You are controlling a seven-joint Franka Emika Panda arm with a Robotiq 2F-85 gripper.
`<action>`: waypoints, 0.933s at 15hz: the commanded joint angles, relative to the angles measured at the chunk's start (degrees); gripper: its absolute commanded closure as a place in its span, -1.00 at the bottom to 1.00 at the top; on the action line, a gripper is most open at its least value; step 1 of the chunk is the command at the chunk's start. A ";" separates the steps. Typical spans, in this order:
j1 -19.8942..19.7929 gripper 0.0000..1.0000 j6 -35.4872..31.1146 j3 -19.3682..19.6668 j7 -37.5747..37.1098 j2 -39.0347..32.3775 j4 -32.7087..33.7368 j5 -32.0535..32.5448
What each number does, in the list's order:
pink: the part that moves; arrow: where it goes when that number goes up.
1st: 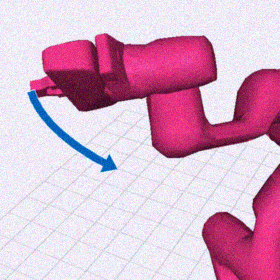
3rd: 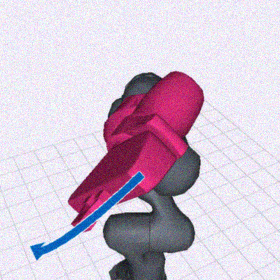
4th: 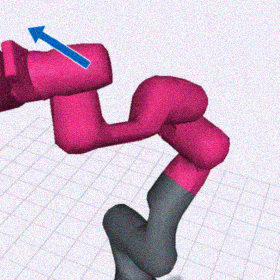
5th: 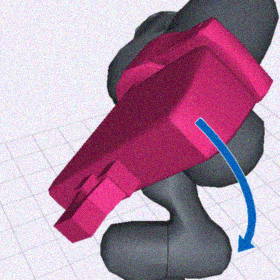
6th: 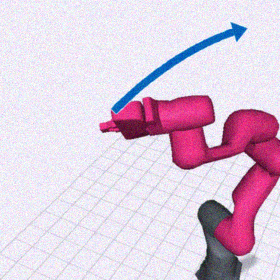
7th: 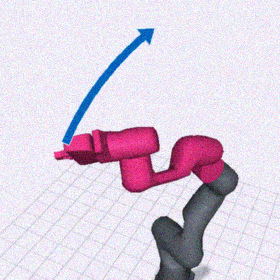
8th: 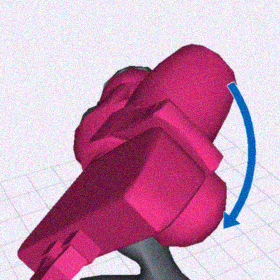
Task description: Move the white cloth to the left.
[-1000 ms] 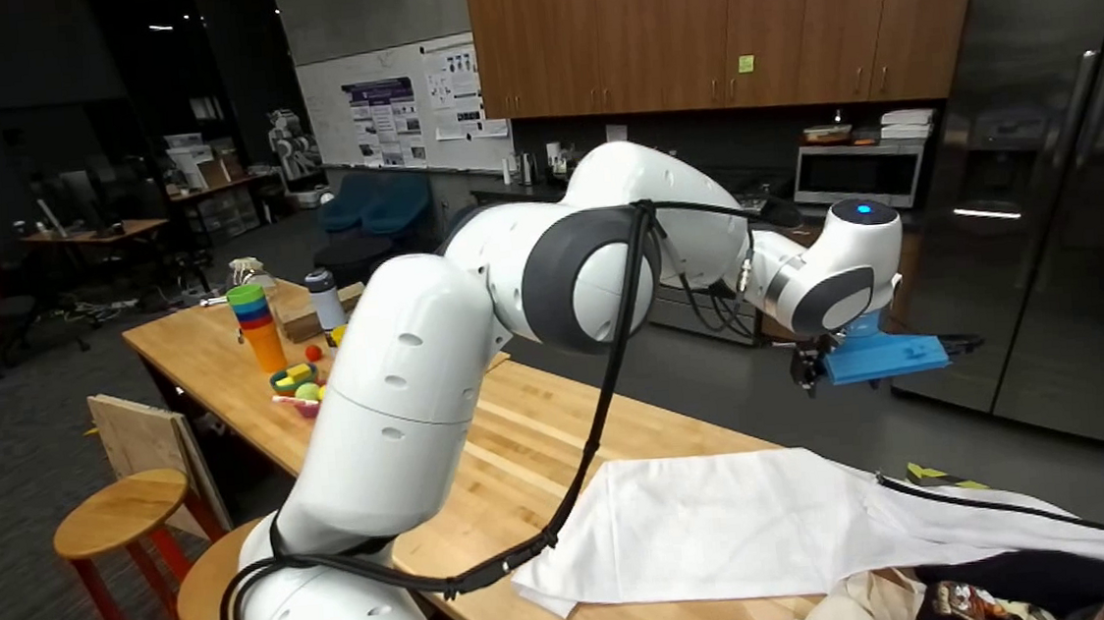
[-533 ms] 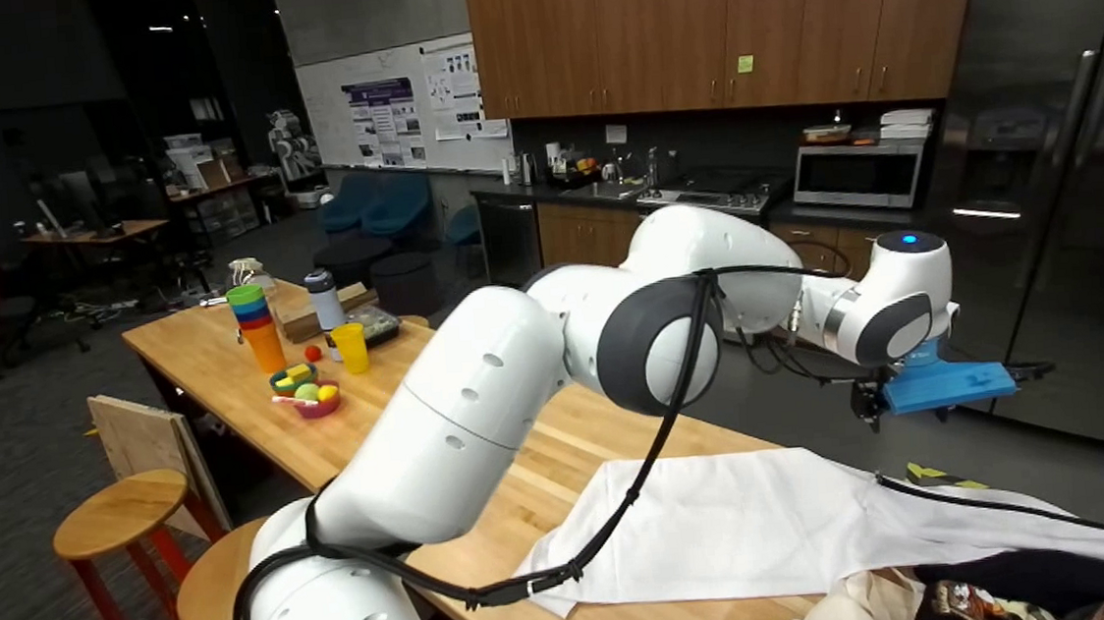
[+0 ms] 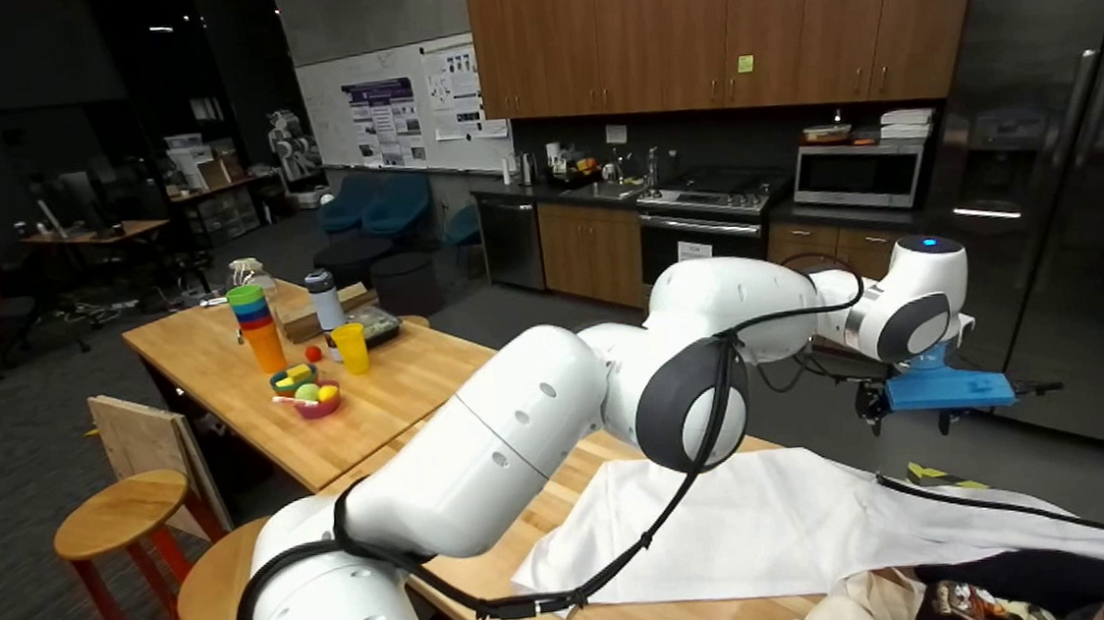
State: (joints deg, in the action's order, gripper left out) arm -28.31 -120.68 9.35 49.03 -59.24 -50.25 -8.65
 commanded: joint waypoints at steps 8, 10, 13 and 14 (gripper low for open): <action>-4.92 -1.00 6.54 -2.03 -6.05 -14.13 16.71 5.25; -6.31 -0.50 5.71 -1.98 -6.61 -15.95 19.26 5.98; -7.00 -0.23 5.03 -1.17 -6.50 -15.80 19.49 4.25; -7.03 -0.05 4.79 -1.19 -6.56 -15.87 19.77 4.23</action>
State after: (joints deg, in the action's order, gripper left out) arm -34.94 -115.81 8.23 43.28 -74.01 -33.29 -4.15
